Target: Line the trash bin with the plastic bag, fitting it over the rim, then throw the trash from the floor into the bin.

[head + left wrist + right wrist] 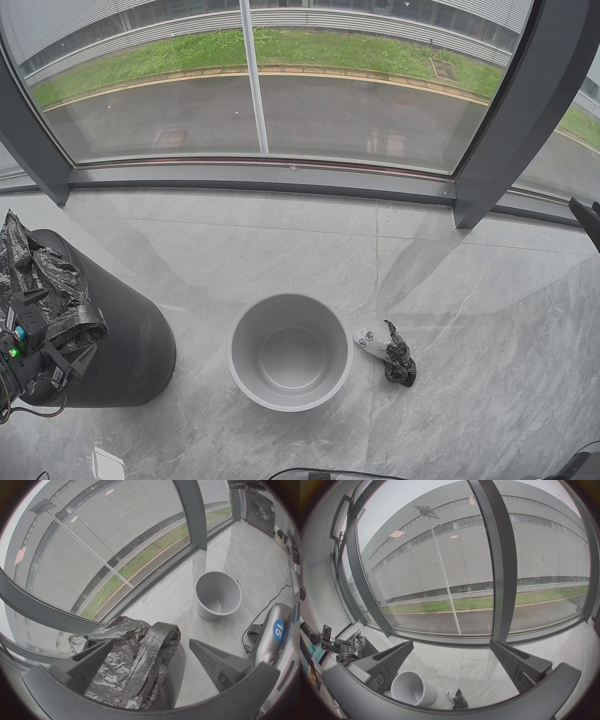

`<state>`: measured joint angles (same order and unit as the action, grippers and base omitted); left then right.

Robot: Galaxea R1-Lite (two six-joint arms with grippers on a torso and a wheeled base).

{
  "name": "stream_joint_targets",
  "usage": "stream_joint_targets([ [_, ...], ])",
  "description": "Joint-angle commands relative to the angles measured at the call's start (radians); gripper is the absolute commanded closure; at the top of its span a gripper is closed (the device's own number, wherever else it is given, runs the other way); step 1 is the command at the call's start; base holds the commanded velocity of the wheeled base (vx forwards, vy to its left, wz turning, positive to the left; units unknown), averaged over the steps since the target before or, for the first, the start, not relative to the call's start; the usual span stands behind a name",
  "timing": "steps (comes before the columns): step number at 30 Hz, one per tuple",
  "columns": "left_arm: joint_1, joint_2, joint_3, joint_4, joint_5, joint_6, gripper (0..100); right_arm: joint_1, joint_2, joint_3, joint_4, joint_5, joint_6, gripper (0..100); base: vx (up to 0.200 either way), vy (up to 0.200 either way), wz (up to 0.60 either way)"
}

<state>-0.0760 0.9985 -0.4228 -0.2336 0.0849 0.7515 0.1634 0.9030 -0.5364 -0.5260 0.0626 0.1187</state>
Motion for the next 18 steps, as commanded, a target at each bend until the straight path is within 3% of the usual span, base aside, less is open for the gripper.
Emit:
stream_joint_targets([
  [1,0.001,0.075,-0.005,-0.023,0.01,0.005,0,0.002,0.002,0.001,0.0,0.0,0.001,0,0.0,0.0,0.0],
  [18,0.104,0.169,-0.016,-0.141,0.013,0.069,0,0.004,0.004,0.009,0.0,0.002,0.001,0,0.0,0.0,0.0],
])
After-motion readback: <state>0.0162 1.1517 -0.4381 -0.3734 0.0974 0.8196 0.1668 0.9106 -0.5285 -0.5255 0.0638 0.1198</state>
